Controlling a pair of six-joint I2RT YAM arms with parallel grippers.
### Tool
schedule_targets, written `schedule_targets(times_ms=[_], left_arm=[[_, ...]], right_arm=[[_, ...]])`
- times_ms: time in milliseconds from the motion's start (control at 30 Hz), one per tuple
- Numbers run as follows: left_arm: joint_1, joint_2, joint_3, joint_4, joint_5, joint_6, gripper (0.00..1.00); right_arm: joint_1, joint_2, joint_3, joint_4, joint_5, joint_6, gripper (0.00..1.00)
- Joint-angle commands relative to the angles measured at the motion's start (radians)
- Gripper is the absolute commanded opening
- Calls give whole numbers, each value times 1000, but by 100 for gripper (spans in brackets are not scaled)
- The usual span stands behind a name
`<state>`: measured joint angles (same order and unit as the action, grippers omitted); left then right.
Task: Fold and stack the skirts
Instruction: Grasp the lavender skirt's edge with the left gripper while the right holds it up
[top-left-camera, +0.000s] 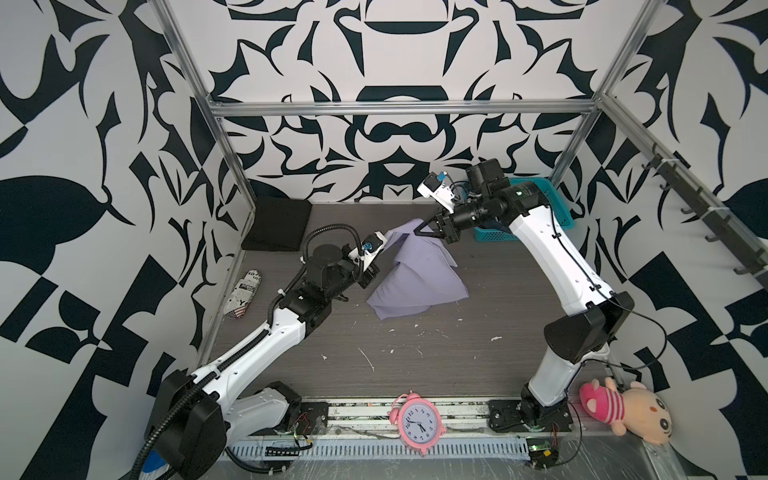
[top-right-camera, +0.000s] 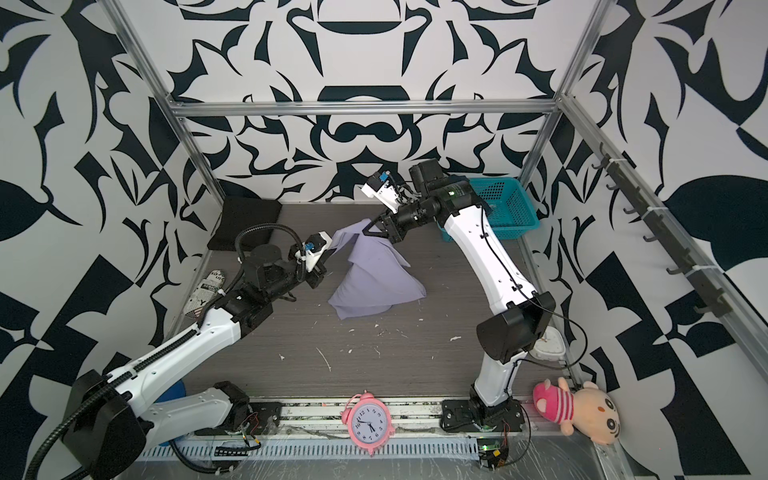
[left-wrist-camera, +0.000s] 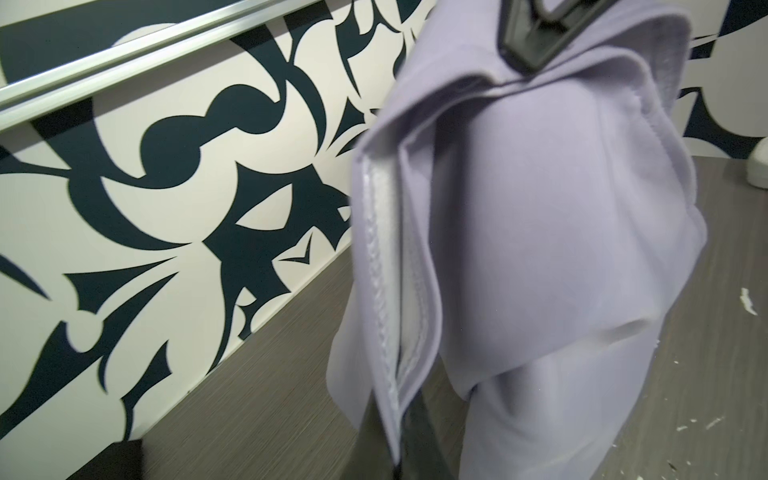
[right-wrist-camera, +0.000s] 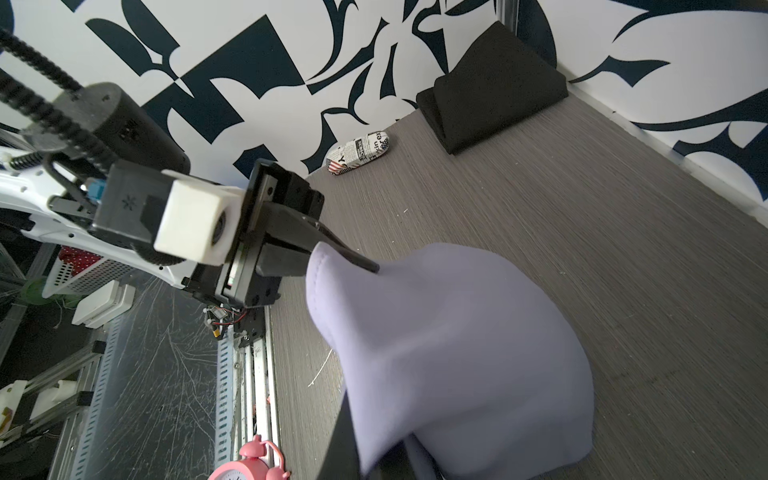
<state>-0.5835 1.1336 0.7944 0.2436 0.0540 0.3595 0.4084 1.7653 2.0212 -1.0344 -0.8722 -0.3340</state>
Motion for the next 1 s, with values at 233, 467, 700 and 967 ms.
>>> schedule_targets(times_ms=[233,467,700,967], left_arm=[[5,-77,171,-241,-116,52,0],[5,-70,232,-393,-114,44,0],[4,-38,339,-553,-85,51,0],[4,-9,430,-578,-145,24,0]], right_arm=[[4,-55,-69,105,94,-27,17],[4,16,-93,143,165,-21,50],[6,-7,-229,261,112,13,54],[6,-102,-430,420,38,15,57]])
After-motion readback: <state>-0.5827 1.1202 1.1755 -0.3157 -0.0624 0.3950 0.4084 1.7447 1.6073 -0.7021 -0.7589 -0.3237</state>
